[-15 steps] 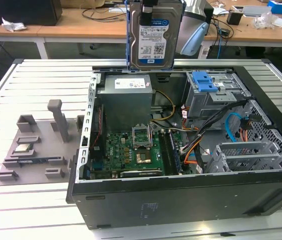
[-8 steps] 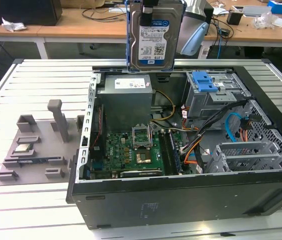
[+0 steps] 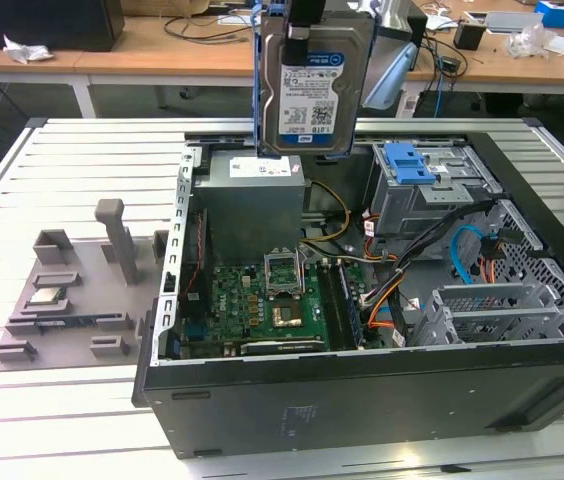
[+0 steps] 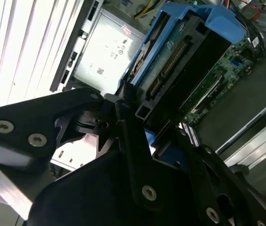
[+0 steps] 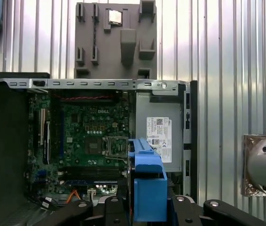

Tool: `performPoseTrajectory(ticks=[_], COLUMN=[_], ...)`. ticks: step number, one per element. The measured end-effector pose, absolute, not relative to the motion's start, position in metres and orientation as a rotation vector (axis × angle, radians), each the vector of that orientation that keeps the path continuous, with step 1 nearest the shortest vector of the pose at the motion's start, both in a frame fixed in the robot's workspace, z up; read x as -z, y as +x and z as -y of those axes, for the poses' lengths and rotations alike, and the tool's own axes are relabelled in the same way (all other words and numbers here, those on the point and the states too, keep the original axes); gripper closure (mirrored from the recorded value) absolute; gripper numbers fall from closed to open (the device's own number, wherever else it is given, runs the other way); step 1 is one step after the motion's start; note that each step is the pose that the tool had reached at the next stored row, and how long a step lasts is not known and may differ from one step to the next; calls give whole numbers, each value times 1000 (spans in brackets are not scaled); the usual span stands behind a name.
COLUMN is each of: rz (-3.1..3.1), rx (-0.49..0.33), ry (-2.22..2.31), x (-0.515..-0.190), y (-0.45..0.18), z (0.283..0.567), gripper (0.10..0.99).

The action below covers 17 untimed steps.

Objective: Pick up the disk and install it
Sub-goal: 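Pick up the disk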

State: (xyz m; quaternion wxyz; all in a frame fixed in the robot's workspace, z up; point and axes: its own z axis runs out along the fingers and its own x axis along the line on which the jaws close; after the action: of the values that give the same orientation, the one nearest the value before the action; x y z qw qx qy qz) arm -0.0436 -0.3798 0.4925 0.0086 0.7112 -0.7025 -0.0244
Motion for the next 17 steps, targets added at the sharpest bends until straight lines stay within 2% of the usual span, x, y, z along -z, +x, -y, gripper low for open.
performPoseTrajectory(ticks=[9,17], rz=[2195,2195], rx=[76,76], ry=[2222,2222], x=[-492,-492], y=[-44,-44], z=[426,455], gripper=[718,718])
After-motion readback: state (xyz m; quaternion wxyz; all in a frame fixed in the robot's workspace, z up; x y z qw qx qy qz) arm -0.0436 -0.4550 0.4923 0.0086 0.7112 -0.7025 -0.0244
